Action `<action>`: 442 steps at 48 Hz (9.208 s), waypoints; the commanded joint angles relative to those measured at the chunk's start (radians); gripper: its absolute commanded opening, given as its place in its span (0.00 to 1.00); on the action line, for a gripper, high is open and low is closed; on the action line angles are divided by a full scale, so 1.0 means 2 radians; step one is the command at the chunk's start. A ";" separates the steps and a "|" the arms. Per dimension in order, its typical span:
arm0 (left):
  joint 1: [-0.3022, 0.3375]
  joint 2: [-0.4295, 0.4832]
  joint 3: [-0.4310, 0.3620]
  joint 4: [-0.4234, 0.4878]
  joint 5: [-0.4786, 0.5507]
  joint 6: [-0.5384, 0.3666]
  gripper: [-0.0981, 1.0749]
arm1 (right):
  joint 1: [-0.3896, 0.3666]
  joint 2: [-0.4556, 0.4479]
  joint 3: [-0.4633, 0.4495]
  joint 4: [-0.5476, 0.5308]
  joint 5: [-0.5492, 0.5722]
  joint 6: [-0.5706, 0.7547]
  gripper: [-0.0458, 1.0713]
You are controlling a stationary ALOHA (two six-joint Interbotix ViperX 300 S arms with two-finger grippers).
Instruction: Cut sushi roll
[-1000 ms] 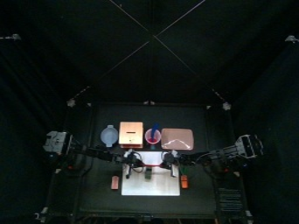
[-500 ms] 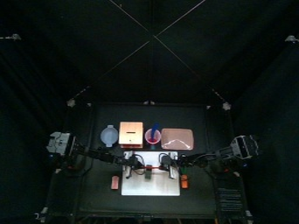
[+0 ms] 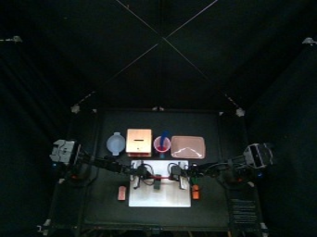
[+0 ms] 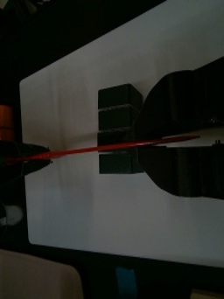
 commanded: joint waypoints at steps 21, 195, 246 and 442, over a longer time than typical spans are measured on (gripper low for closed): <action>0.009 -0.005 -0.004 -0.001 0.005 0.016 0.41 | -0.016 -0.011 -0.012 -0.019 0.008 0.000 0.33; -0.047 -0.040 -0.022 -0.037 0.115 0.015 0.41 | 0.008 -0.030 -0.016 -0.063 0.083 0.000 0.33; -0.088 -0.005 -0.035 -0.081 0.116 0.014 0.41 | 0.038 -0.012 -0.021 -0.039 0.084 0.001 0.33; 0.100 -0.227 0.080 0.018 -0.004 0.017 0.83 | -0.254 -0.229 -0.126 -0.177 0.311 -0.003 0.33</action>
